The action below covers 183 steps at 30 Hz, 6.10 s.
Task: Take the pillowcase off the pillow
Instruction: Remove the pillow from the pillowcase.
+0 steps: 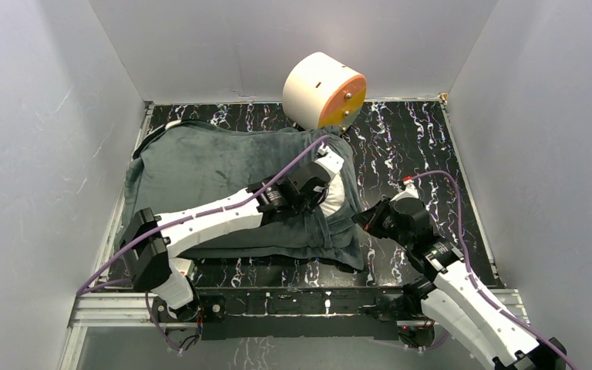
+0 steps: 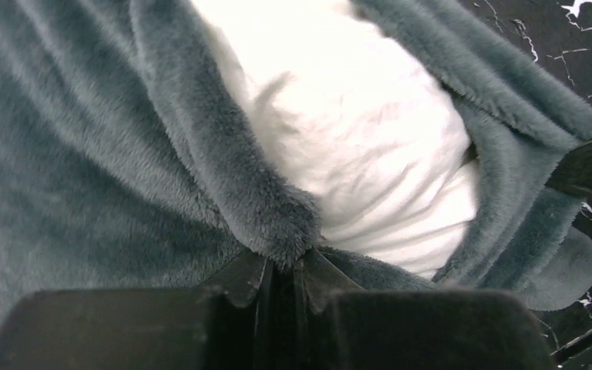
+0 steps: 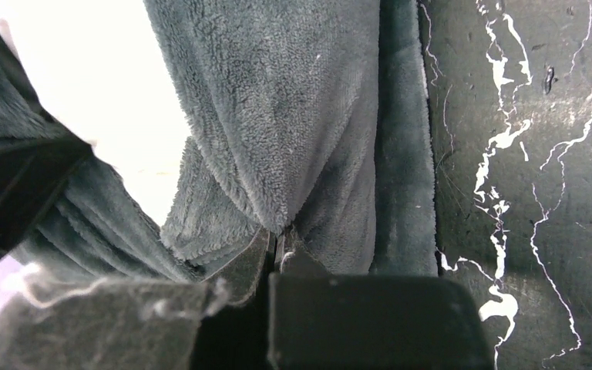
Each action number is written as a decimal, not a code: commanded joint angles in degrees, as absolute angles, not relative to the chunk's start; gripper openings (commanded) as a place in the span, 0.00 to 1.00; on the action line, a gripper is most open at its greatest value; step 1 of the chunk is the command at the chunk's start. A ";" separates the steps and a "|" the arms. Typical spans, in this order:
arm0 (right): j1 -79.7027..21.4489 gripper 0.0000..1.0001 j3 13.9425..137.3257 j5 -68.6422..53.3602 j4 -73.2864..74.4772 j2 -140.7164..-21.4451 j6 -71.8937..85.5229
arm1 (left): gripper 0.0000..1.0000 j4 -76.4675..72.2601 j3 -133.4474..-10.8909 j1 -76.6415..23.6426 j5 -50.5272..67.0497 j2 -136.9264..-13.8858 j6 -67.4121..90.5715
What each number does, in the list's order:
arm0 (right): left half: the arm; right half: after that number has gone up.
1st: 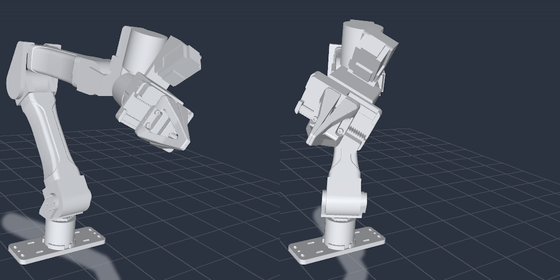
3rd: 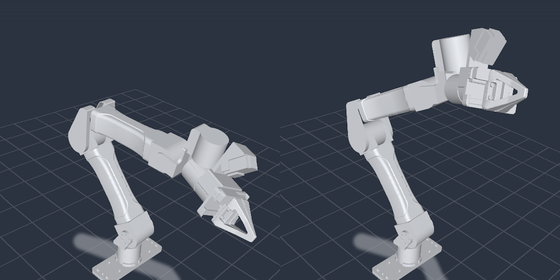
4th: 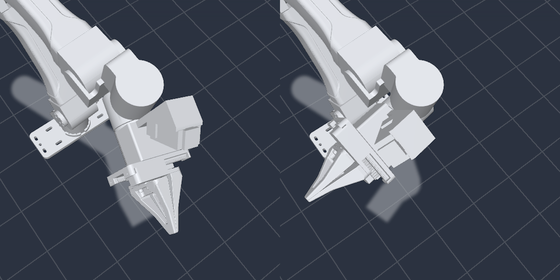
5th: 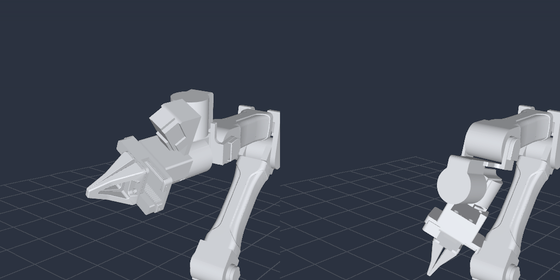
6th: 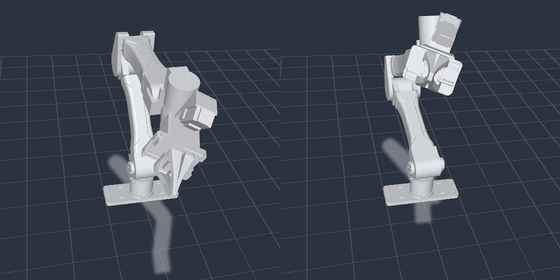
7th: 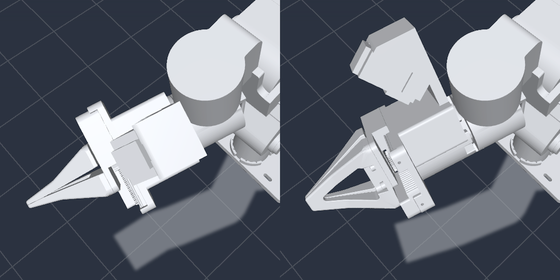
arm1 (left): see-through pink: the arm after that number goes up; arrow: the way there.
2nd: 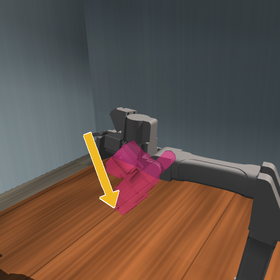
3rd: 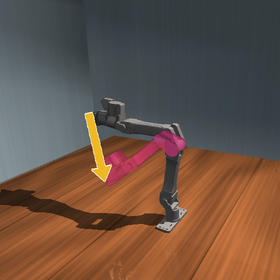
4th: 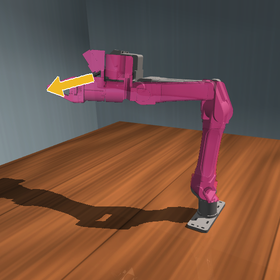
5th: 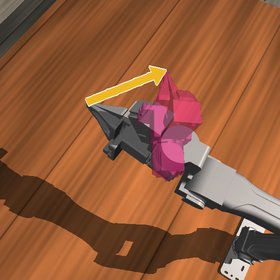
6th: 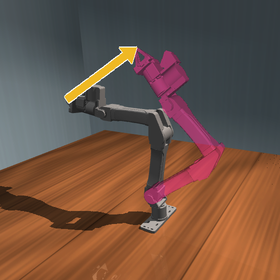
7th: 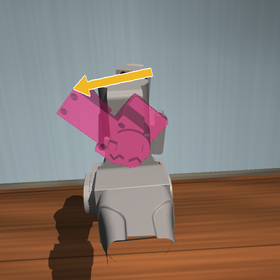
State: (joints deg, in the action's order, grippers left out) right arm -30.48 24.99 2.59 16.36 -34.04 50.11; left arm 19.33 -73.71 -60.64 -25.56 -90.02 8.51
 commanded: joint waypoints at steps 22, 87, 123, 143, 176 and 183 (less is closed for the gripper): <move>-49.01 0.00 29.30 -1.90 0.63 -51.19 40.33 | 0.00 10.87 -73.18 -52.81 -9.75 -87.85 1.07; -48.90 0.00 19.99 9.32 0.78 -64.73 74.82 | 0.94 32.78 -66.79 -61.01 -21.73 -78.65 26.12; -44.45 0.00 17.98 3.91 4.72 -72.13 66.65 | 0.52 26.40 -62.29 -36.47 -5.40 -68.41 21.08; -44.39 0.00 19.19 4.76 0.89 -70.44 68.64 | 0.84 26.72 -74.10 -62.78 -3.56 -79.84 10.59; -41.44 0.01 10.31 5.06 3.37 -58.15 70.39 | 0.00 26.64 -73.18 -45.92 -0.52 -88.07 17.95; -38.33 0.21 13.68 -6.25 -5.29 -64.77 68.14 | 0.00 24.73 -71.55 -45.43 11.02 -85.42 20.04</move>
